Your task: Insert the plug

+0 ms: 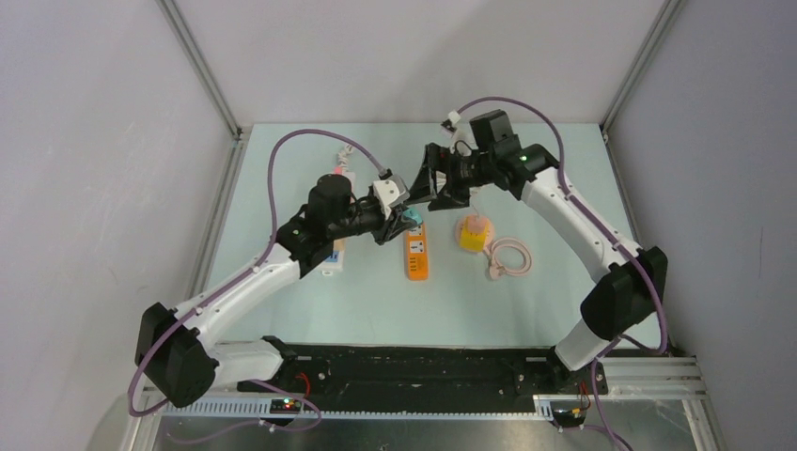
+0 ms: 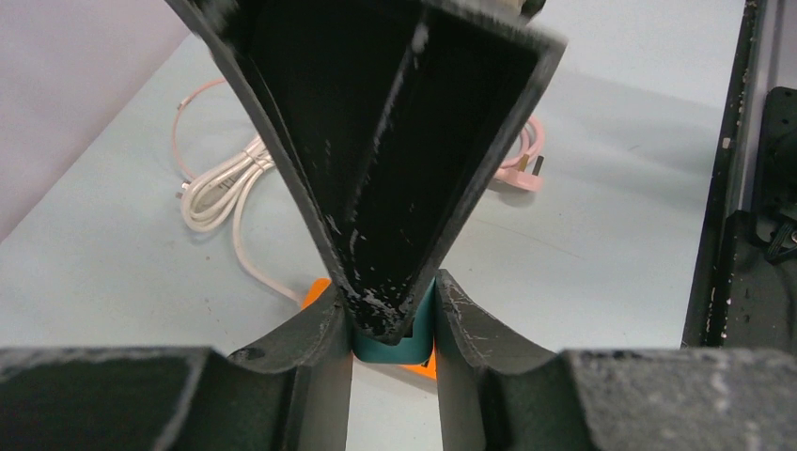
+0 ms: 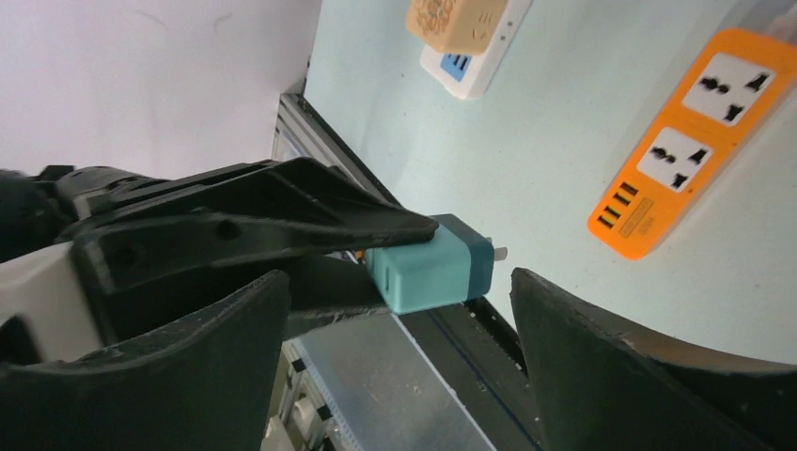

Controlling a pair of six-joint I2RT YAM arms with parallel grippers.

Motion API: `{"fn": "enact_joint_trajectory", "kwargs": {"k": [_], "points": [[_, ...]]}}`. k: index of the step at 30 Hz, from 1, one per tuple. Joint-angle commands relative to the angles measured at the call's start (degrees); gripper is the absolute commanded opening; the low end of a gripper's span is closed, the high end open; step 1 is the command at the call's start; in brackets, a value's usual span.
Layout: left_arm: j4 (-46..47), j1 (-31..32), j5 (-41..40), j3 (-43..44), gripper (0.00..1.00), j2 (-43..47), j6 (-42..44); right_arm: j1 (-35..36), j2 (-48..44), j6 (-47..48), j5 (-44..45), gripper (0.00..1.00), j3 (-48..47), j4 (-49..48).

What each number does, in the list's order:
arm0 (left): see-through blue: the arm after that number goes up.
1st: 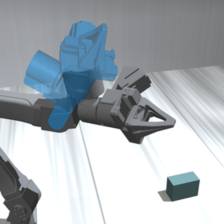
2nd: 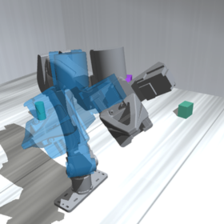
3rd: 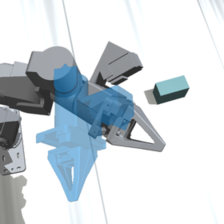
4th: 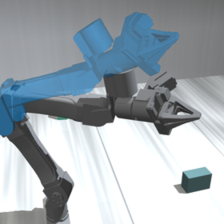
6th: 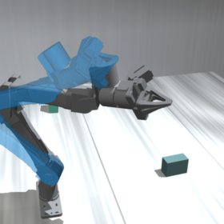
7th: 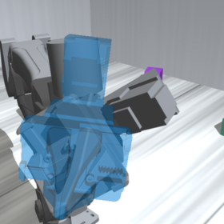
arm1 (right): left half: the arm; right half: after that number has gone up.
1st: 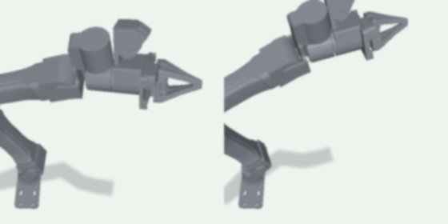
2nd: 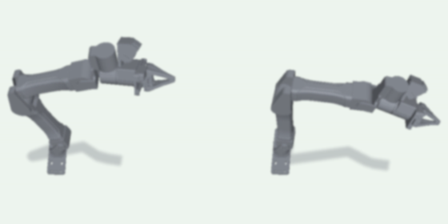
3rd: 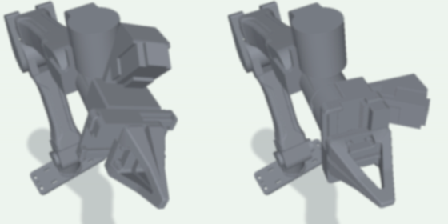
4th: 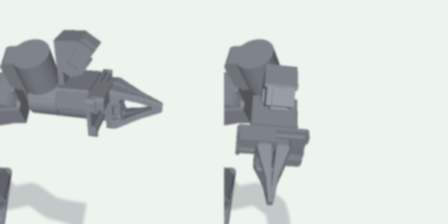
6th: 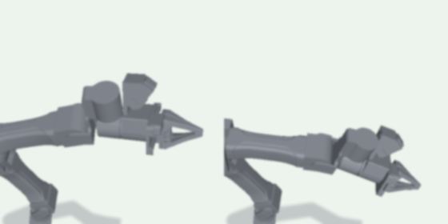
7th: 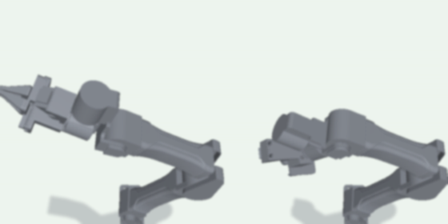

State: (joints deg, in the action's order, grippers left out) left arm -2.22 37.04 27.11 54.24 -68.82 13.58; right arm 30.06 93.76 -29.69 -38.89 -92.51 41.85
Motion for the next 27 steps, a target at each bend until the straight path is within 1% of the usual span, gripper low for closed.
{"fn": "enact_joint_trajectory", "kwargs": {"k": [1,4,6,8,9,10,11,13,14,15,16,17,18,20,23,25,26,27], "points": [[-0.26,0.25,-0.83,2.20,0.00,0.00,0.75,-2.70,-5.68,1.21,0.58,0.91,0.58,-3.24],[-0.16,0.31,-3.24,2.46,0.00,0.04,-1.82,-5.85,-7.88,-0.21,1.68,0.92,2.67,-3.67],[0.00,0.25,-7.43,3.02,0.00,-0.31,-5.97,-8.21,-9.95,-1.96,3.97,0.91,5.14,-4.76],[-0.05,0.26,-15.90,4.20,0.00,-1.35,-13.82,-10.31,-12.00,-3.49,8.57,0.89,7.58,-5.16],[-0.94,0.29,-22.27,5.37,0.00,-1.82,-19.60,-10.83,-13.22,-3.94,12.68,0.85,8.70,-4.40],[-1.51,0.33,-24.60,5.93,0.00,-2.27,-21.82,-11.65,-13.67,-4.22,14.89,0.85,8.99,-3.61],[-2.47,0.32,-29.06,6.75,0.00,-3.36,-25.95,-11.98,-14.30,-4.51,18.94,0.82,9.36,-2.34],[-3.04,0.85,-34.15,7.34,0.00,-5.06,-30.69,-12.82,-14.95,-4.65,23.63,0.76,9.52,-0.66],[-3.05,1.24,-35.33,7.53,0.00,-6.39,-31.63,-13.01,-15.07,-4.71,24.58,0.74,9.53,-0.25],[-3.36,1.53,-39.36,7.92,0.00,-7.02,-34.09,-13.19,-15.15,-4.51,25.89,0.71,9.54,0.39],[-3.42,1.87,-41.98,7.95,0.00,-8.19,-35.70,-13.28,-15.22,-4.46,26.68,0.70,9.54,0.68],[-3.41,1.93,-42.67,8.22,0.00,-8.84,-38.05,-13.45,-15.24,-4.51,28.00,0.70,9.54,1.33],[-3.69,2.08,-44.06,8.46,0.00,-10.21,-39.22,-13.58,-15.37,-4.59,28.66,0.70,9.54,1.67],[-4.21,2.39,-46.41,9.01,0.00,-11.93,-44.20,-13.69,-15.74,-4.87,32.04,0.70,9.54,3.10],[-5.87,3.30,-49.23,9.59,0.00,-13.82,-48.84,-13.73,-16.44,-5.86,34.49,0.73,9.62,6.28],[-7.64,4.23,-51.27,10.45,0.00,-14.97,-52.15,-13.52,-17.59,-5.59,34.13,0.80,9.88,8.18],[-8.49,4.60,-52.09,10.93,0.00,-15.76,-53.90,-13.31,-18.93,-5.06,34.30,0.86,10.57,8.61],[-8.85,5.63,-52.74,11.13,0.00,-16.19,-54.70,-12.60,-19.95,-4.69,34.84,0.88,11.15,8.94]]}}
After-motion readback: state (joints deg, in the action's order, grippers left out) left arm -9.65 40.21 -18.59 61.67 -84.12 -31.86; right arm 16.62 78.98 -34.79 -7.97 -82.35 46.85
